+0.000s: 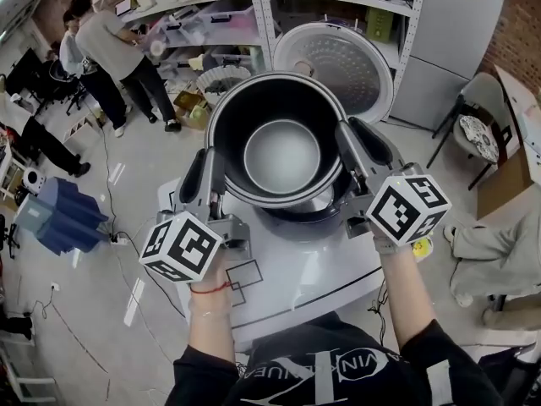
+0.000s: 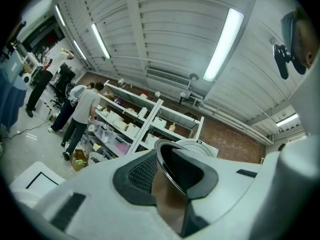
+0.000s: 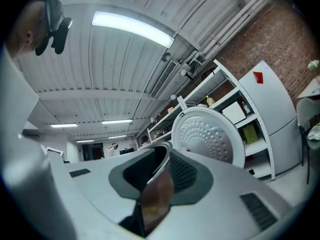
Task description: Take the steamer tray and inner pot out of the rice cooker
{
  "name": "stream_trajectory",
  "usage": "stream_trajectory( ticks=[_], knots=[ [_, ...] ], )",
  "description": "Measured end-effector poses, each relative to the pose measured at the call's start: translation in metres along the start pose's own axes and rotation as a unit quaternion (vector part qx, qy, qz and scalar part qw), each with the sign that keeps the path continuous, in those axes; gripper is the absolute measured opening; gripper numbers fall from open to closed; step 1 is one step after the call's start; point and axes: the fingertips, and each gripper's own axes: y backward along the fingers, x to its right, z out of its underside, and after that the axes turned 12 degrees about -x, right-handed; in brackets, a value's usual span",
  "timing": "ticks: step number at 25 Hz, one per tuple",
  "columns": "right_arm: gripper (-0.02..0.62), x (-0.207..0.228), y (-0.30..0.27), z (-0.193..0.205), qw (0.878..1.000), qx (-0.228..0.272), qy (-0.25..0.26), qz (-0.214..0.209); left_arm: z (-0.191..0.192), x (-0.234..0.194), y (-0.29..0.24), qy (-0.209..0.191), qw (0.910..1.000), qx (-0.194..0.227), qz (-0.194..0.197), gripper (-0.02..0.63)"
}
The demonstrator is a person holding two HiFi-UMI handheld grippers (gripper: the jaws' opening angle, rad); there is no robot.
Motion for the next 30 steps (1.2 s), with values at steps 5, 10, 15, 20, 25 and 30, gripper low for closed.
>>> stream_trajectory(
  ticks=[5, 10, 15, 20, 25, 30],
  knots=[
    [0.084, -0.030, -0.008, 0.004, 0.999, -0.005, -0.001, -0.039, -0.015, -0.010, 0.035, 0.000, 0.9992, 0.029, -0.027, 0.083],
    [0.084, -0.065, -0.017, 0.016, 0.998, -0.012, -0.009, -0.068, -0.021, -0.028, 0.073, 0.008, 0.9978, 0.042, -0.050, 0.083],
    [0.084, -0.102, -0.020, 0.033, 0.995, -0.026, -0.012, -0.092, -0.021, -0.048, 0.115, 0.020, 0.9961, 0.051, -0.070, 0.083],
    [0.084, -0.137, -0.011, 0.056, 0.993, -0.038, -0.018, -0.106, -0.013, -0.063, 0.158, 0.026, 0.9948, 0.045, -0.087, 0.083],
    [0.084, -0.170, 0.003, 0.088, 0.992, -0.058, -0.023, -0.113, 0.003, -0.079, 0.204, 0.038, 0.9932, 0.041, -0.102, 0.083],
    [0.084, -0.190, 0.023, 0.117, 0.991, -0.078, -0.028, -0.108, 0.025, -0.087, 0.240, 0.054, 0.9924, 0.028, -0.108, 0.083]
  ],
)
